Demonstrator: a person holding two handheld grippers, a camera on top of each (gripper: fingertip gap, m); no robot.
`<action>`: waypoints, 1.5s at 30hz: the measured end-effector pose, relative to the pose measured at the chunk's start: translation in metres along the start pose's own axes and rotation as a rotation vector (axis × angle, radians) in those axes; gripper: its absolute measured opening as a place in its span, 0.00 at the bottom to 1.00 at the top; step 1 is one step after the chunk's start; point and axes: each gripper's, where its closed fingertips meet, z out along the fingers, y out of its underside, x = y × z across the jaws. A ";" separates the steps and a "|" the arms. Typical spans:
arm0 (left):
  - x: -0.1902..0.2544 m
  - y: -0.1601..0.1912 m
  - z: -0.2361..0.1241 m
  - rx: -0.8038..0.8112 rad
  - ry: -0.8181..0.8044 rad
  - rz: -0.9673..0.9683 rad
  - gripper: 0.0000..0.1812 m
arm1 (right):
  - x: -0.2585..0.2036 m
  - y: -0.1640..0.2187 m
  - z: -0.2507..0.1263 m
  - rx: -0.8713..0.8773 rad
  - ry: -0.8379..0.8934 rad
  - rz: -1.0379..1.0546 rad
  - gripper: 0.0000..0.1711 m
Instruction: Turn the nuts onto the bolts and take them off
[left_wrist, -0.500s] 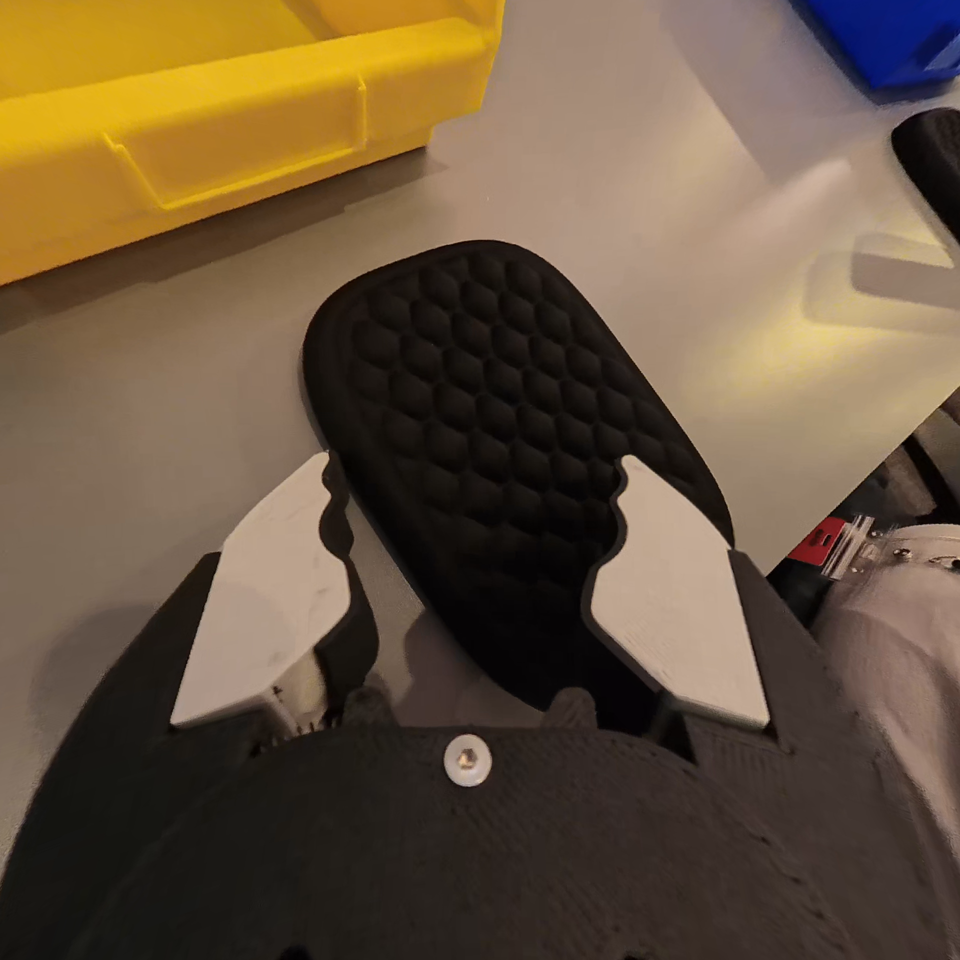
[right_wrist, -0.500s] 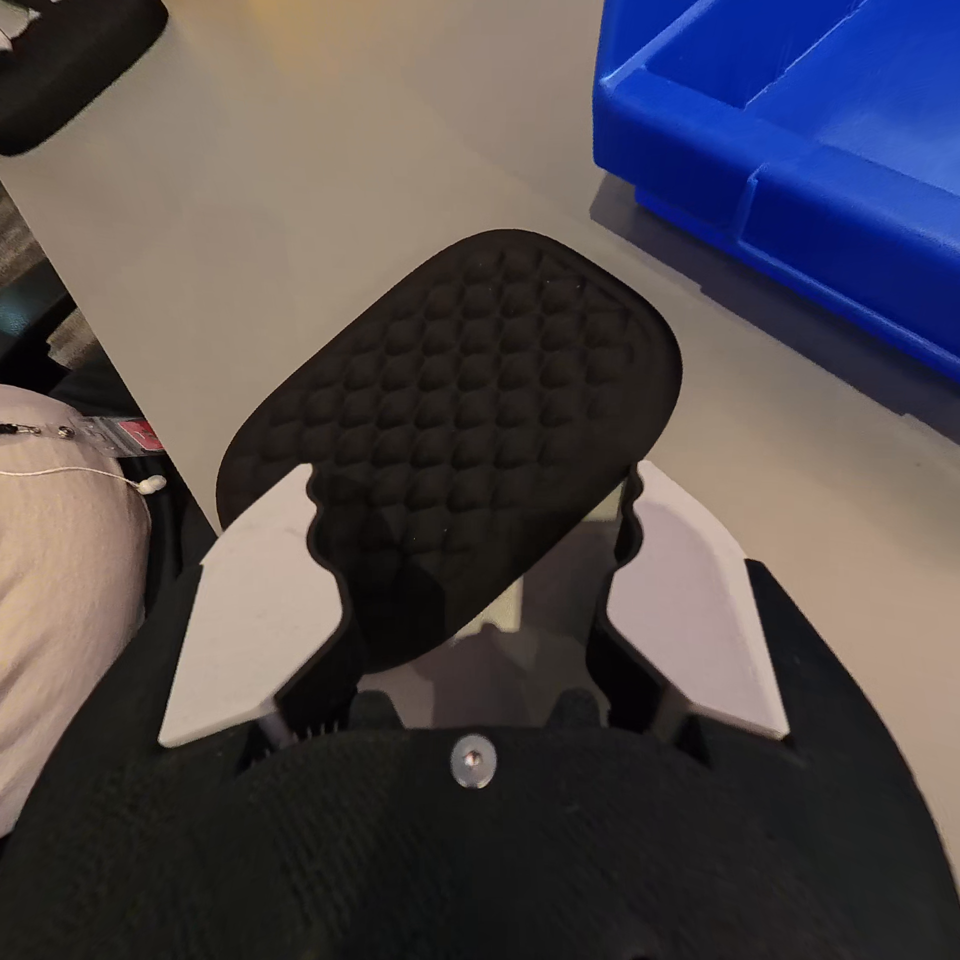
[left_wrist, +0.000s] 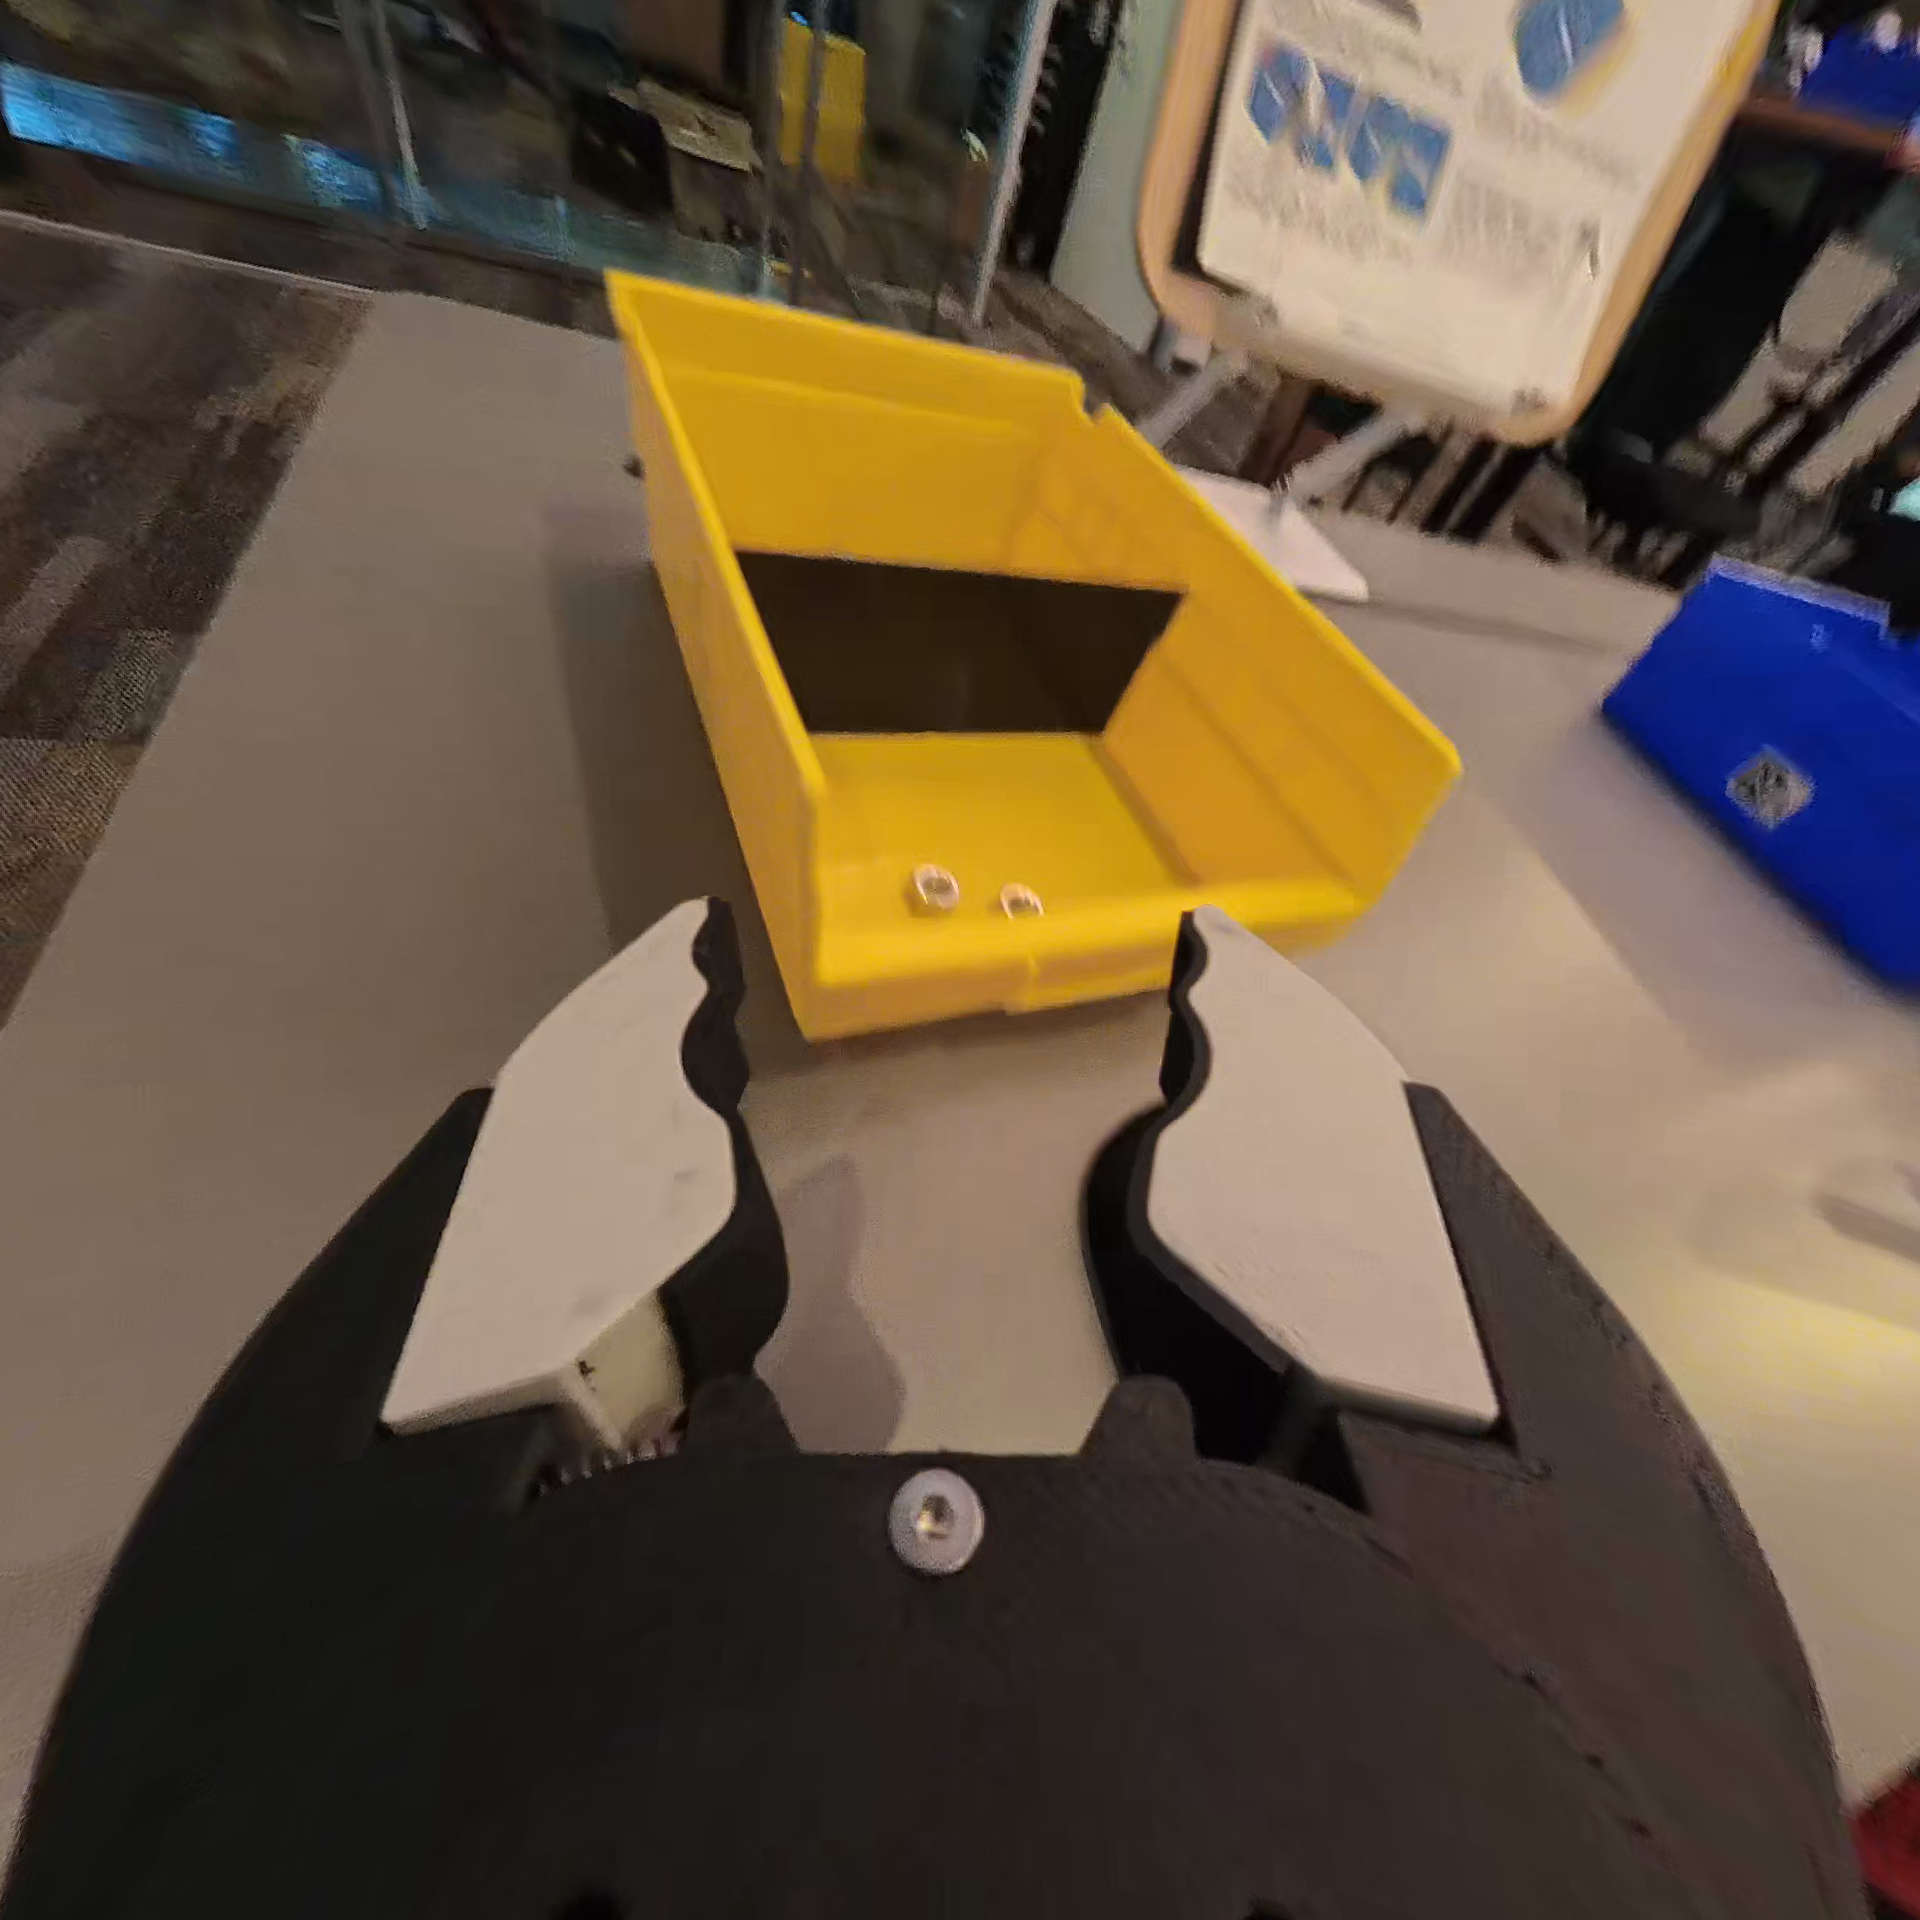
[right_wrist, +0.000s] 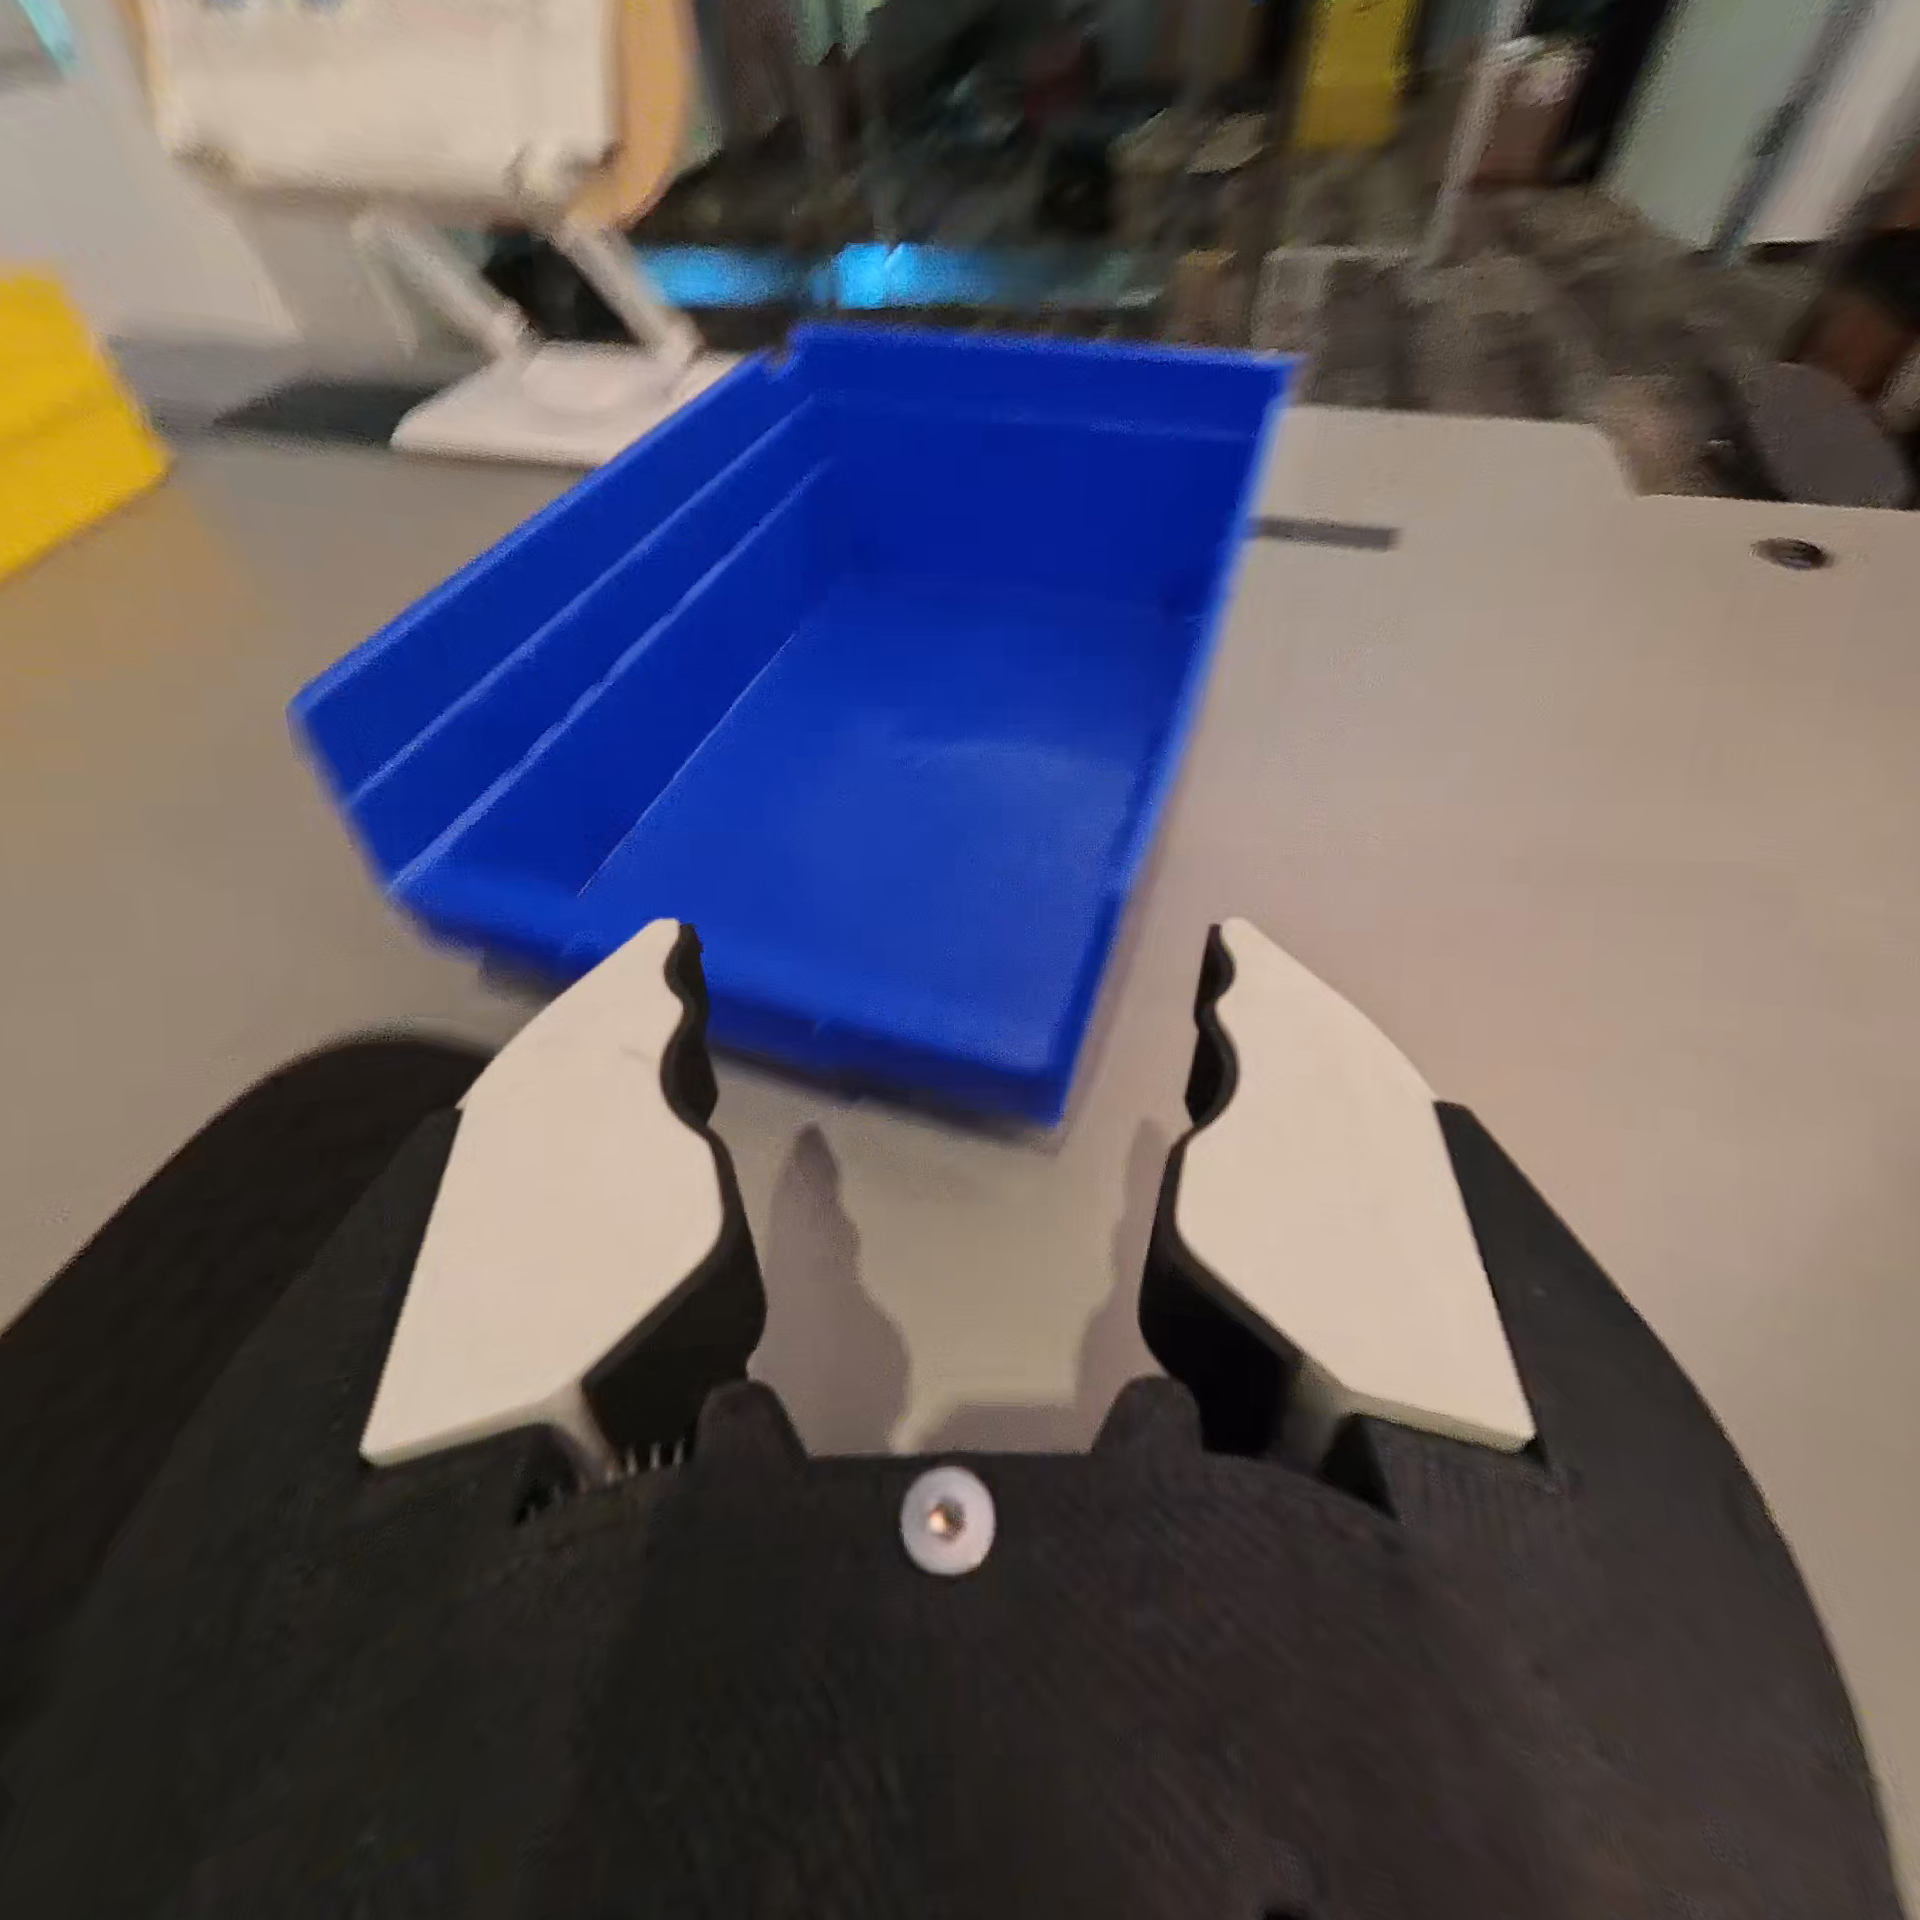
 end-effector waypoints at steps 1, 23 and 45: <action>-0.007 -0.009 0.009 0.012 -0.005 -0.030 0.44 | 0.010 -0.003 0.011 0.011 0.018 0.047 0.54; -0.045 0.002 0.072 -0.054 -0.151 0.037 0.03 | 0.003 0.013 0.059 -0.073 0.225 0.066 0.04; -0.049 0.001 0.069 -0.018 -0.342 -0.011 0.03 | 0.004 0.009 0.070 -0.072 0.364 0.073 0.03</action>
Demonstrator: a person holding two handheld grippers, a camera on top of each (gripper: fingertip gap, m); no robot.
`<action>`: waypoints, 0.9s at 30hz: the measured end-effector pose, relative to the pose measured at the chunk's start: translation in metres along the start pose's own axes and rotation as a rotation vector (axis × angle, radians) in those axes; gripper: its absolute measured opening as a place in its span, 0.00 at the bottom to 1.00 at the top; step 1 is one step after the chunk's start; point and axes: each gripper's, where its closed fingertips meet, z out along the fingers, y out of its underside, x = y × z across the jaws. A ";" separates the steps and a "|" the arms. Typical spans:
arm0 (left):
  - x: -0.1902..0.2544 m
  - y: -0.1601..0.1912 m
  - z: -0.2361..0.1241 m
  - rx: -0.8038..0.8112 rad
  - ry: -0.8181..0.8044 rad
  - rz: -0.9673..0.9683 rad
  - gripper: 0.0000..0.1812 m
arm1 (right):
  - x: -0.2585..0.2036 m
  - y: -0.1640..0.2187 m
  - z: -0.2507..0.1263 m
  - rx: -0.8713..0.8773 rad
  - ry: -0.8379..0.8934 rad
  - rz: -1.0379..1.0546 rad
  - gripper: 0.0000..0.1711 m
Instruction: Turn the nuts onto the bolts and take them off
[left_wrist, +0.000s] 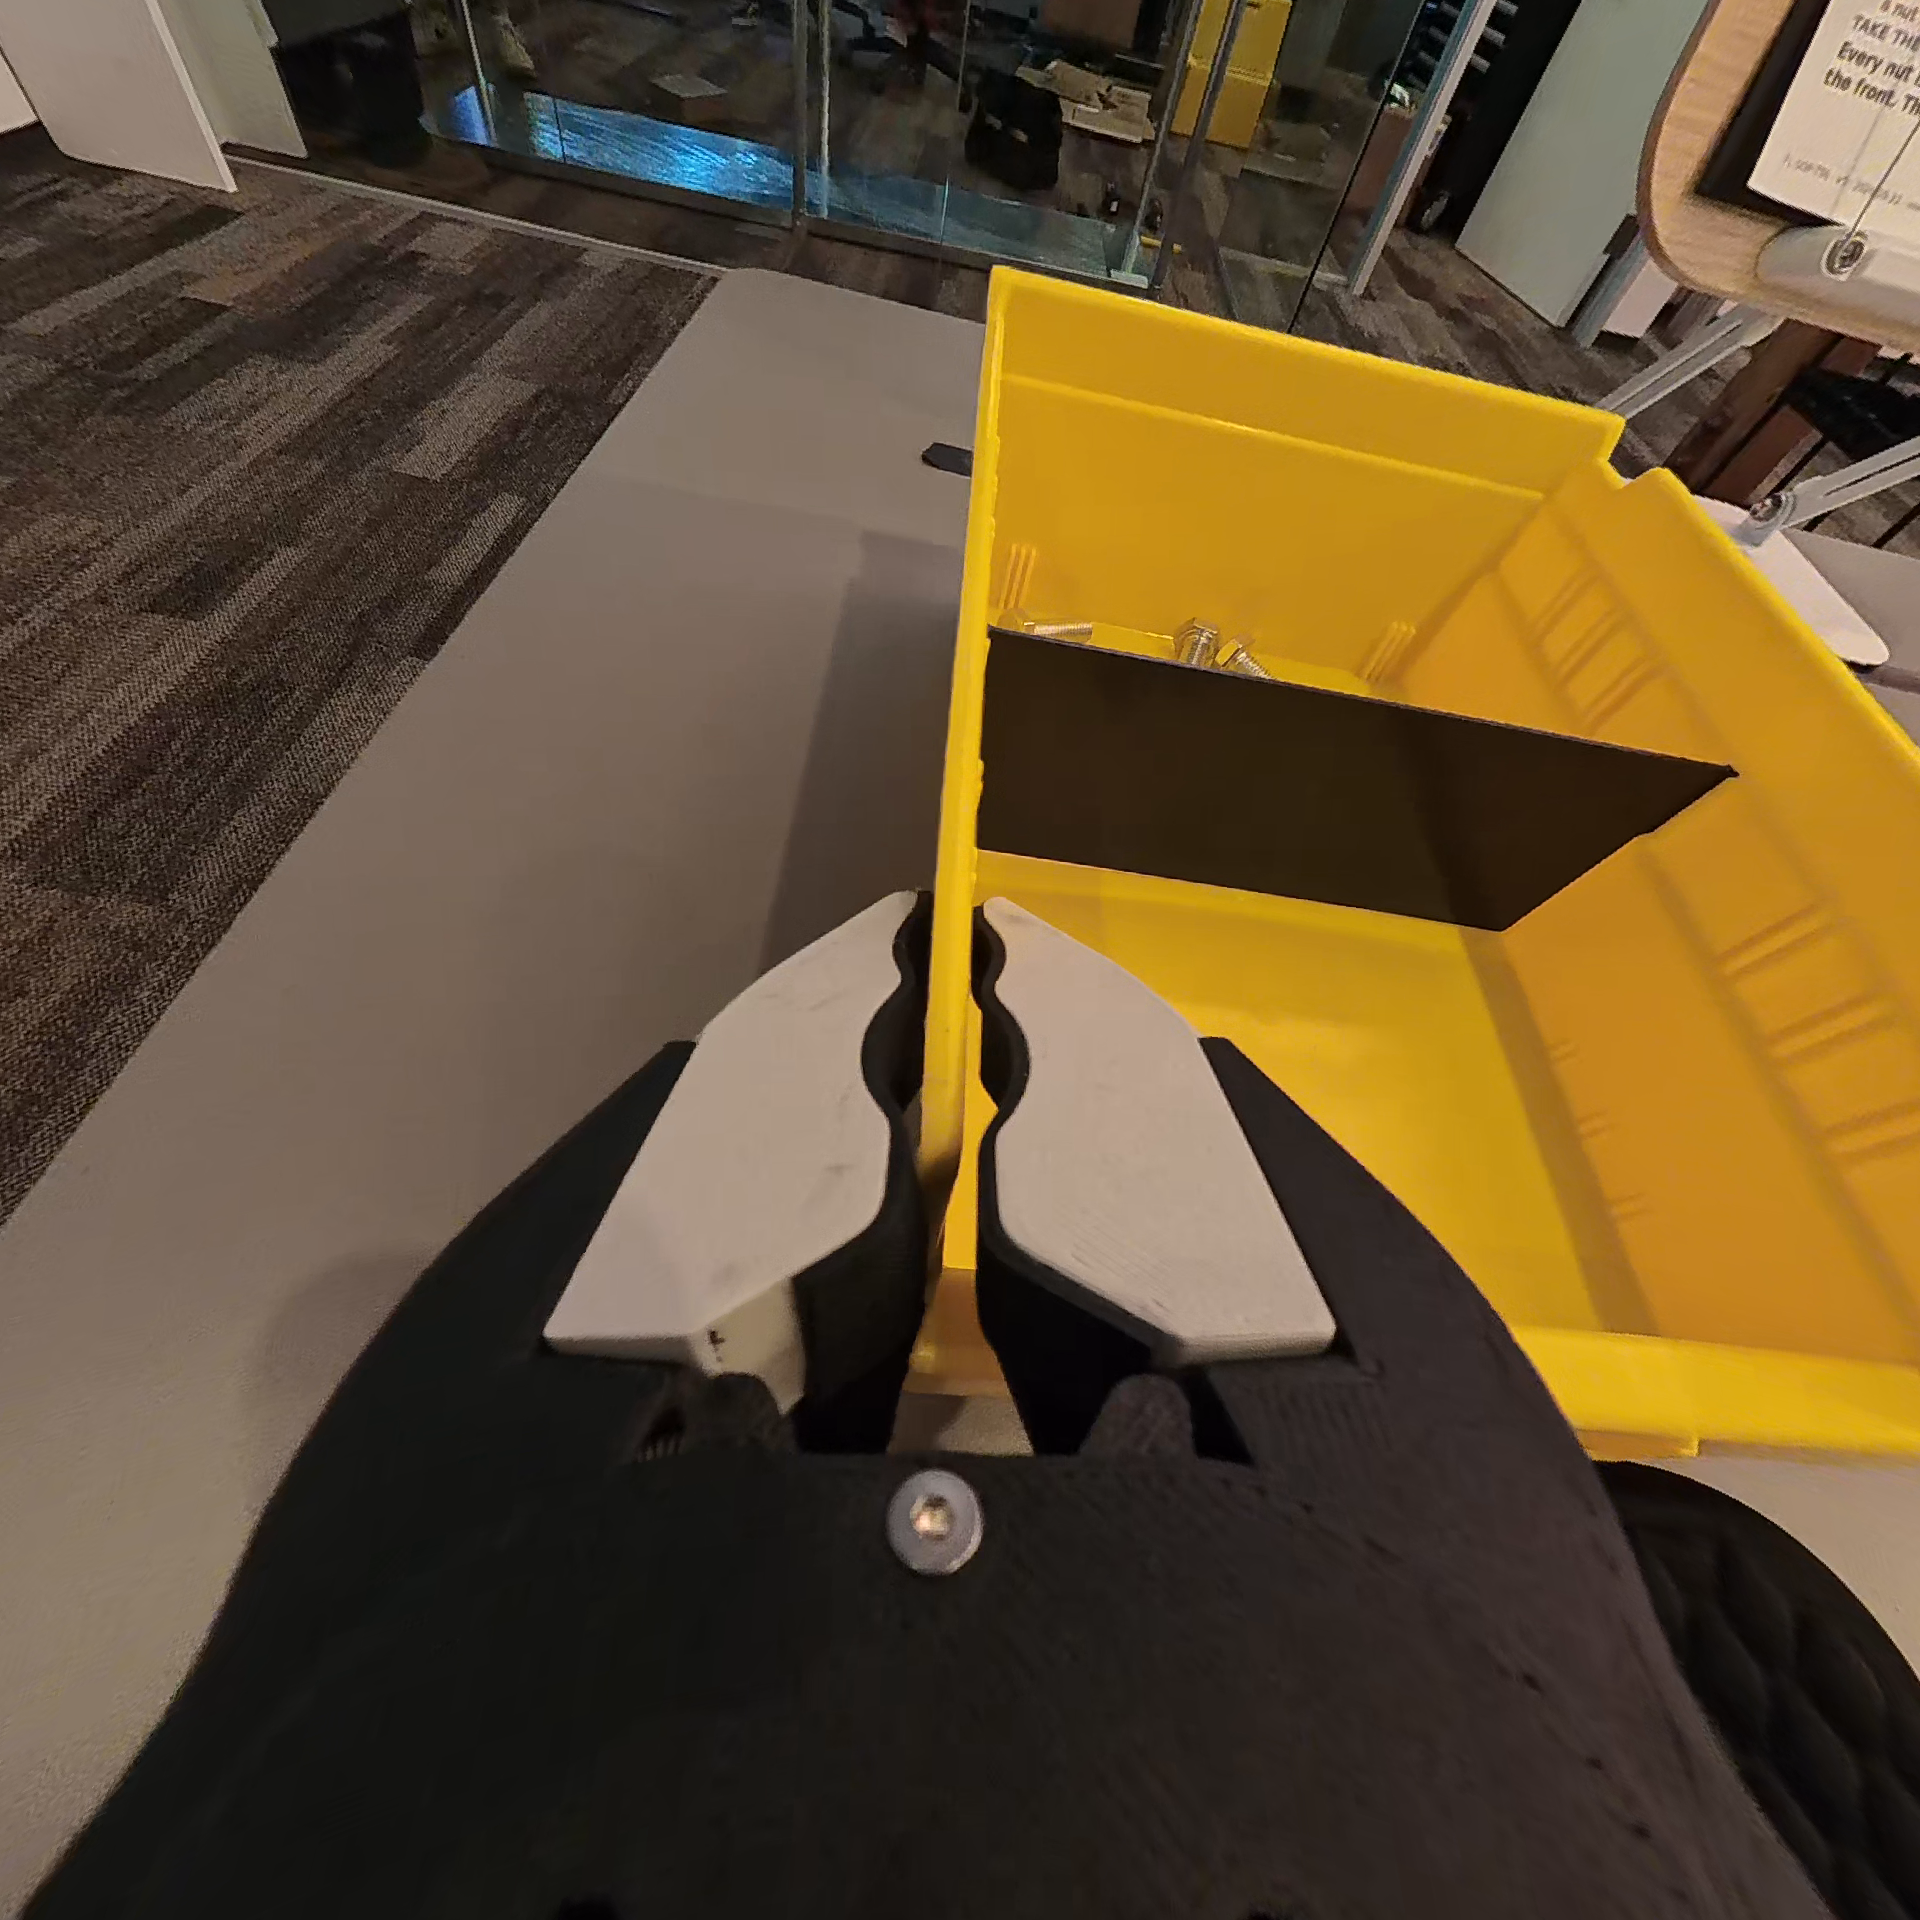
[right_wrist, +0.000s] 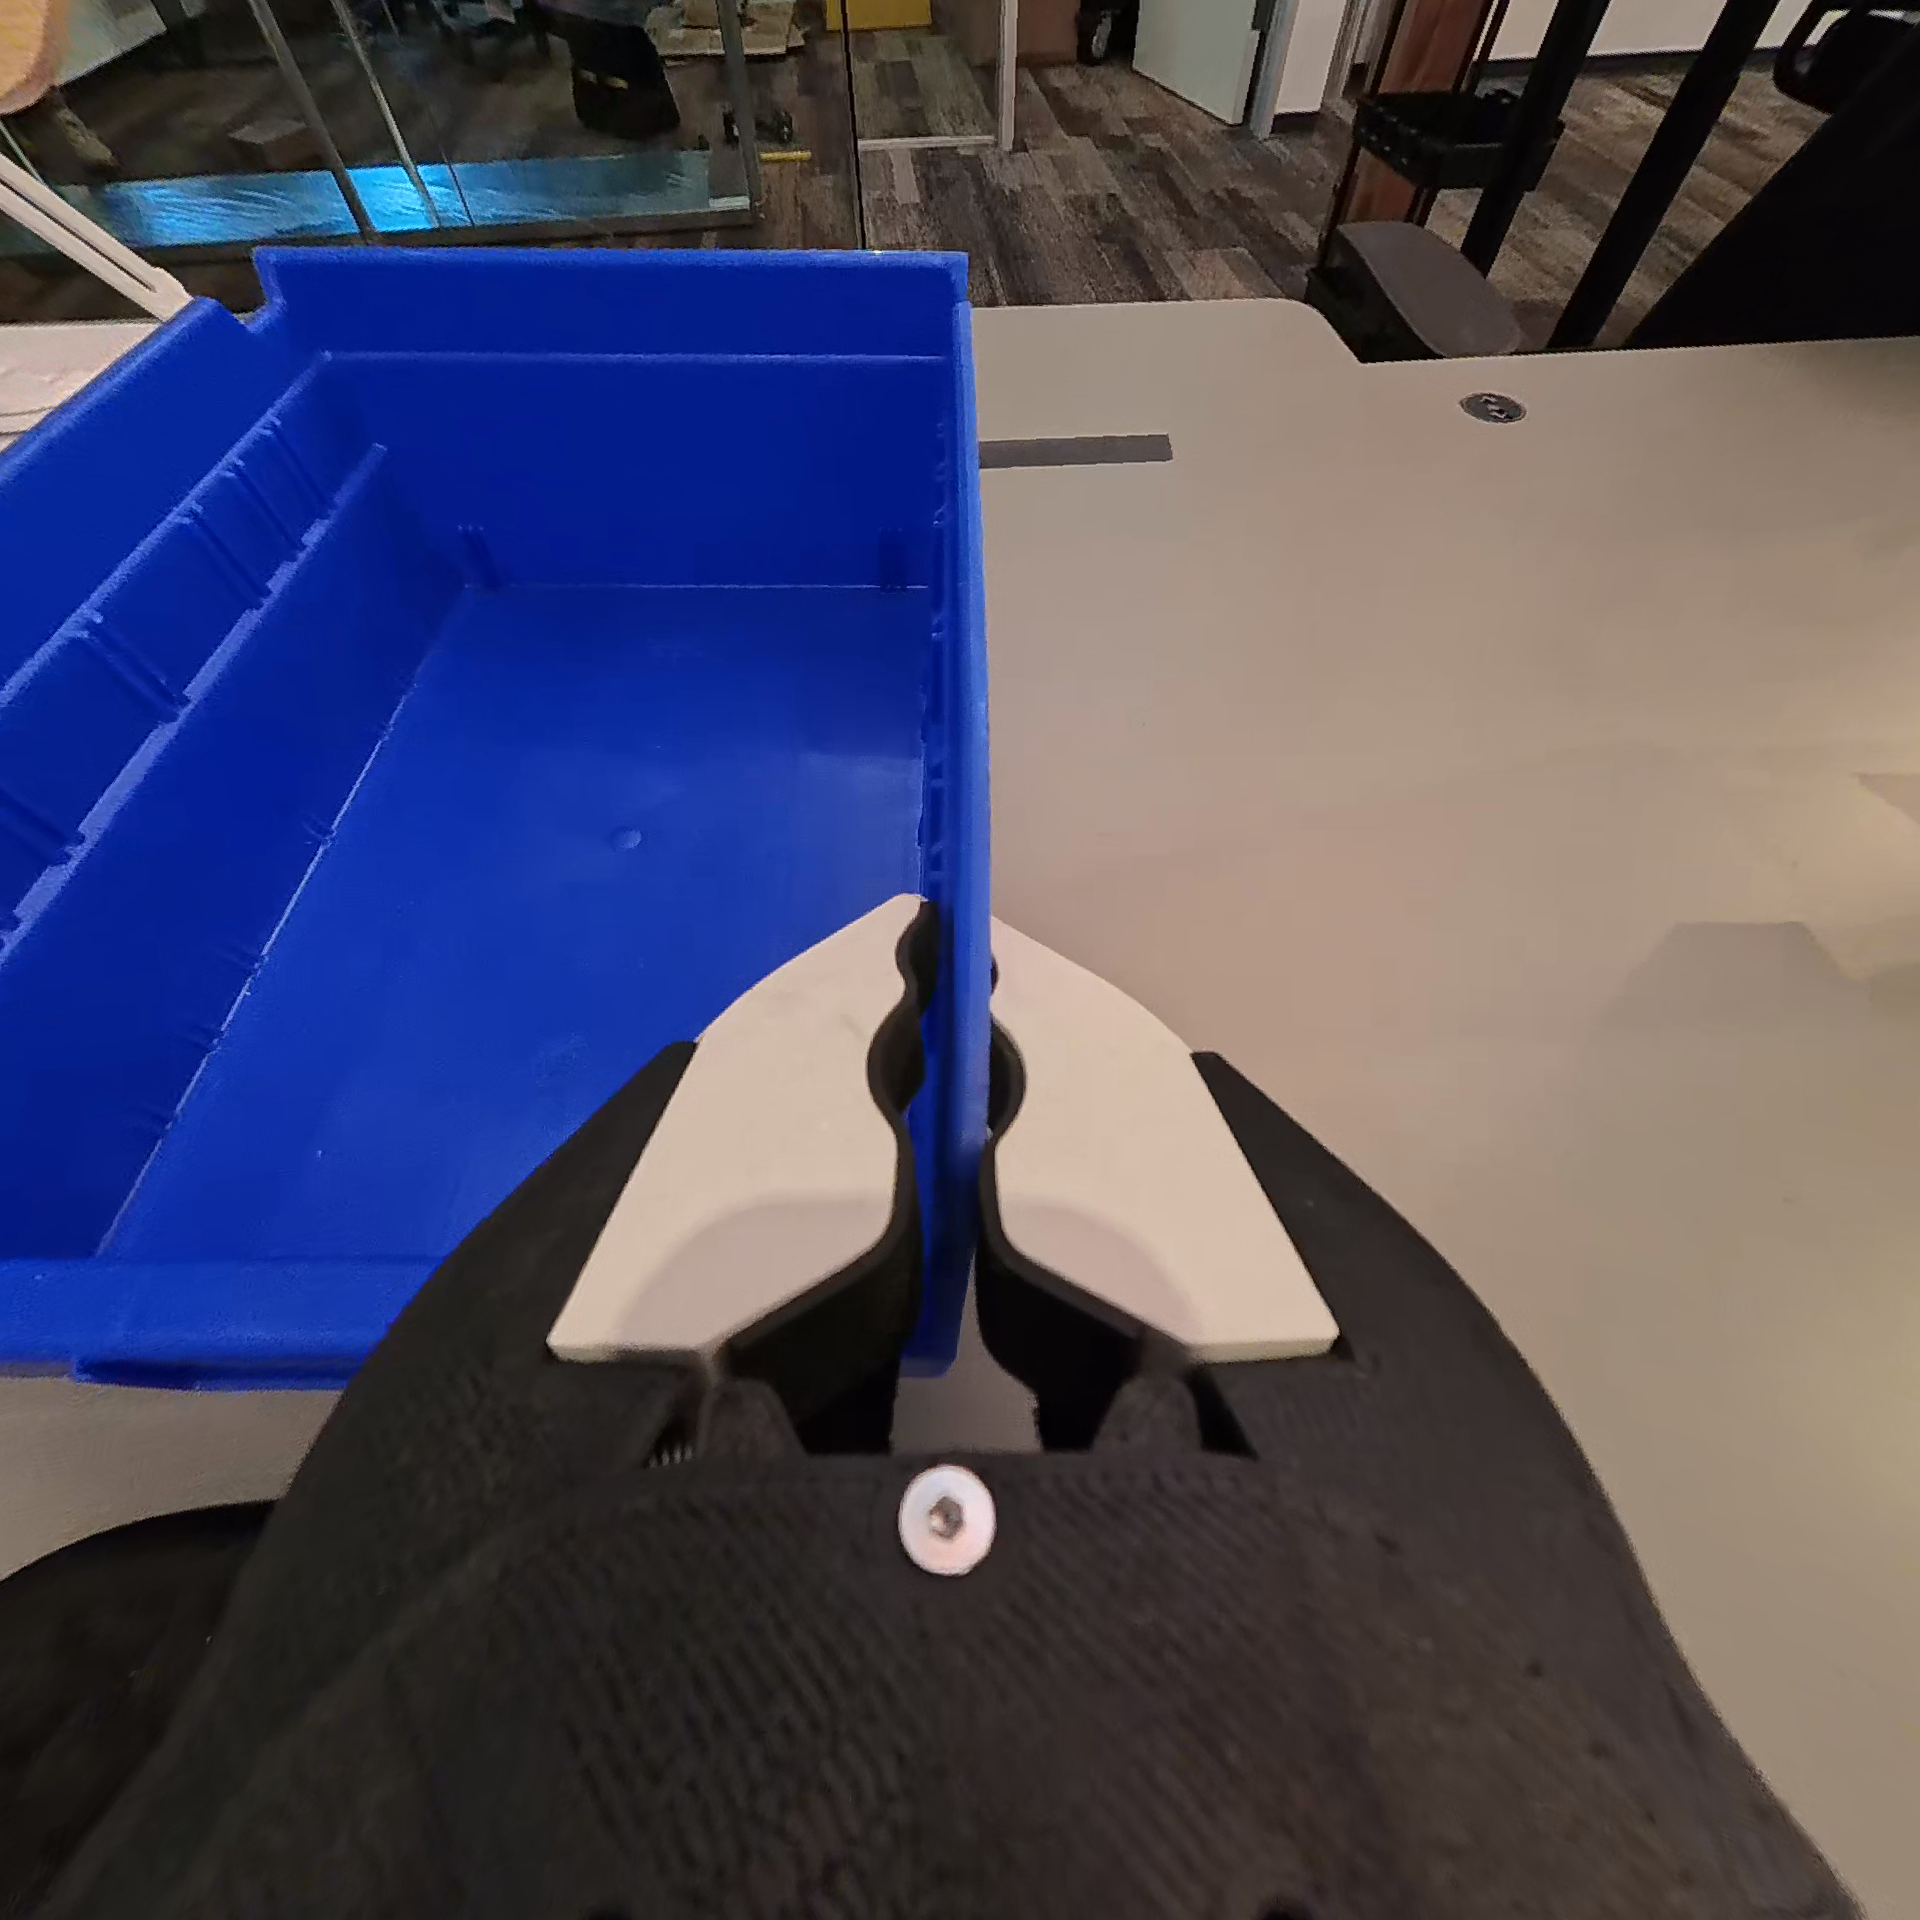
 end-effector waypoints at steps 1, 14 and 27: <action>0.000 0.000 0.000 0.002 0.010 -0.008 0.03 | 0.000 0.000 0.000 0.003 -0.008 0.001 0.03; 0.074 -0.160 -0.112 0.357 0.238 0.272 0.31 | -0.090 -0.225 -0.165 0.753 -0.281 -0.326 0.21; 0.147 -0.122 0.074 -0.277 0.441 0.429 0.13 | -0.212 -0.280 -0.129 0.834 -0.650 -0.301 0.00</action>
